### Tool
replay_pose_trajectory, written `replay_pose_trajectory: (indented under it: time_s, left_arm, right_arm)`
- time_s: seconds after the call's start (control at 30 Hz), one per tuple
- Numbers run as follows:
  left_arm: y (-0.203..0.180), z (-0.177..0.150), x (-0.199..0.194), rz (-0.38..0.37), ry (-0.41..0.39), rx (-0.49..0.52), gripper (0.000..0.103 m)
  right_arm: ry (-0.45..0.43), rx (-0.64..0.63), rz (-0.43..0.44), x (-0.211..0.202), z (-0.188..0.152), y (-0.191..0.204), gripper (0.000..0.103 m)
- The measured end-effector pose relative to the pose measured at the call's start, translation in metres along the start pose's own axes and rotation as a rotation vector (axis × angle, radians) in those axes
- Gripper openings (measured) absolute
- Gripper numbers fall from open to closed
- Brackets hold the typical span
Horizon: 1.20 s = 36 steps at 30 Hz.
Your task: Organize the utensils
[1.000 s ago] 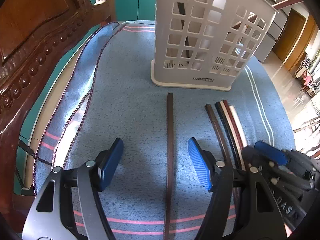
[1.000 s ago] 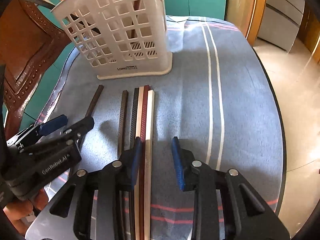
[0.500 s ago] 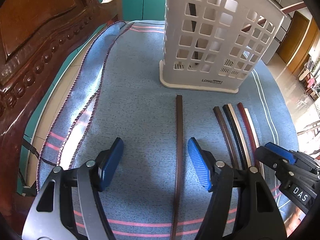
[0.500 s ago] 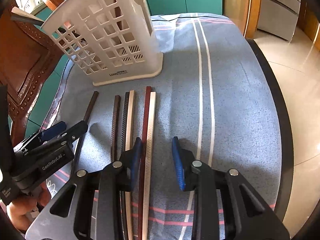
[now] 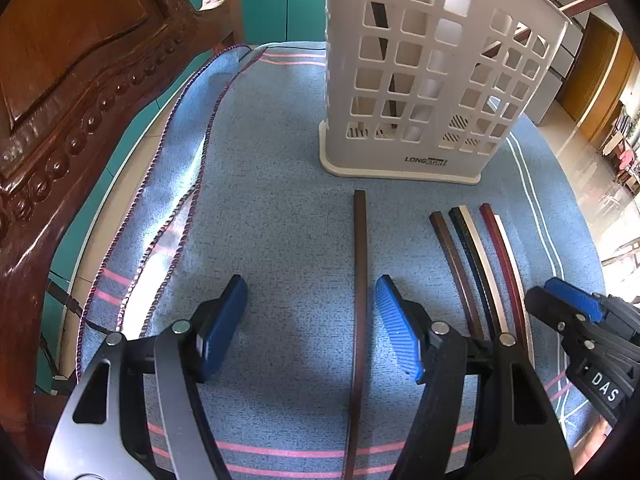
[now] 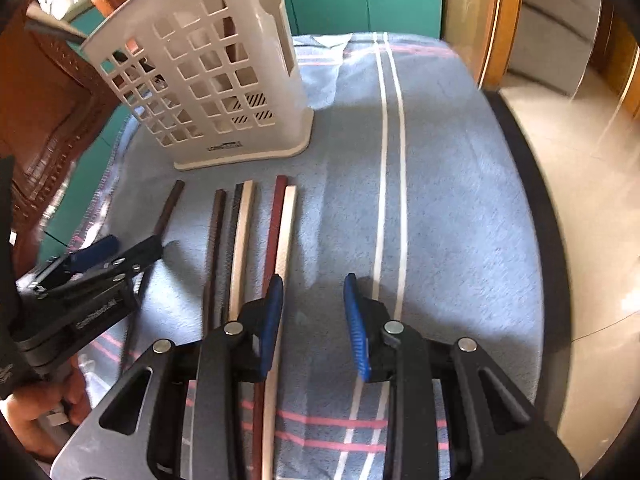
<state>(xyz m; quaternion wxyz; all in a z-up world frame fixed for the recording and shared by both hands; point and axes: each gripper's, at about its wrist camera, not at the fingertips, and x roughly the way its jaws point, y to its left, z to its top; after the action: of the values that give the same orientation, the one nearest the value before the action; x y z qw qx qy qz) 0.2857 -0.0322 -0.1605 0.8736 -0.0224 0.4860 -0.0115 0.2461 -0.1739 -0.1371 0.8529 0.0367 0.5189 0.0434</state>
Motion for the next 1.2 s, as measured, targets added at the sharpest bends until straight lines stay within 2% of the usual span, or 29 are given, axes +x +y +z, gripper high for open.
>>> replay_pose_trajectory:
  time_s: [0.13, 0.27, 0.33, 0.4, 0.57, 0.6, 0.63, 0.67, 0.73, 0.8, 0.87, 0.93, 1.07, 1.2]
  left_arm:
    - [-0.001, -0.001, -0.001, 0.005, -0.002, 0.006, 0.068]
    - [-0.001, -0.001, -0.001, 0.005, -0.002, 0.006, 0.068]
    - [-0.001, -0.001, -0.001, 0.003, -0.004, 0.006, 0.067]
    - [-0.002, 0.000, 0.001, 0.010, -0.010, 0.012, 0.064]
    - [-0.004, 0.010, 0.007, 0.015, -0.021, 0.024, 0.063]
    - [-0.006, 0.014, 0.010, 0.016, -0.023, 0.031, 0.059]
    - [-0.010, 0.015, 0.010, 0.012, -0.028, 0.046, 0.045]
    - [-0.012, 0.015, 0.010, 0.005, -0.032, 0.061, 0.034]
    - [-0.023, 0.014, 0.008, -0.011, -0.036, 0.110, 0.012]
    - [-0.028, 0.013, 0.007, -0.012, -0.041, 0.132, 0.007]
    - [-0.023, 0.013, 0.004, -0.044, -0.043, 0.097, 0.007]
    - [-0.017, 0.014, -0.005, -0.063, -0.073, 0.069, 0.007]
    - [-0.008, 0.016, -0.044, -0.087, -0.192, 0.038, 0.007]
    - [0.005, 0.015, -0.101, -0.127, -0.325, -0.018, 0.007]
  right_arm:
    - [0.024, -0.021, 0.004, 0.006, 0.003, 0.008, 0.031]
    - [0.008, -0.067, -0.051, 0.007, 0.000, 0.015, 0.030]
    - [0.001, -0.055, -0.063, 0.009, 0.002, 0.012, 0.028]
    - [-0.004, -0.057, -0.083, 0.010, 0.005, 0.010, 0.020]
    - [0.008, -0.081, -0.106, 0.015, 0.011, 0.013, 0.020]
    - [0.008, -0.086, -0.111, 0.015, 0.012, 0.014, 0.020]
    - [0.004, -0.093, -0.113, 0.016, 0.013, 0.015, 0.019]
    - [0.001, -0.095, -0.113, 0.016, 0.014, 0.015, 0.019]
    - [0.002, -0.098, -0.092, 0.017, 0.015, 0.017, 0.011]
    - [-0.001, -0.080, -0.059, 0.015, 0.014, 0.016, 0.007]
    - [-0.010, -0.059, -0.003, 0.011, 0.013, 0.013, 0.006]
    - [-0.053, -0.047, 0.013, -0.004, 0.013, 0.010, 0.006]
    - [-0.129, -0.034, 0.053, -0.042, 0.015, 0.000, 0.006]
    - [-0.220, -0.036, 0.098, -0.094, 0.016, -0.009, 0.006]
